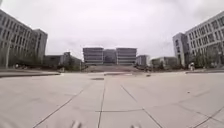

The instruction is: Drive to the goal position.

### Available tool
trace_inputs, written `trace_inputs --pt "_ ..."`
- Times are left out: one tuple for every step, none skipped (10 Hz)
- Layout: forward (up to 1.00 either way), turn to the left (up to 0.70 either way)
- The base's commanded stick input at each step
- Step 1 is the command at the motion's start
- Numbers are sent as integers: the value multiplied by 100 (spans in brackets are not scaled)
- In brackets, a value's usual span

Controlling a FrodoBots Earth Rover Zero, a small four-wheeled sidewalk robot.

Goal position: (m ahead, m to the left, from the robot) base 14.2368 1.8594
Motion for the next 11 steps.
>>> trace_inputs --pt "70 0" --pt "70 0" --pt "70 0" --pt "70 0" --pt "70 0" --pt "70 0" --pt "70 0" --pt "70 0" --pt "70 0" --pt "70 0" --pt "70 0"
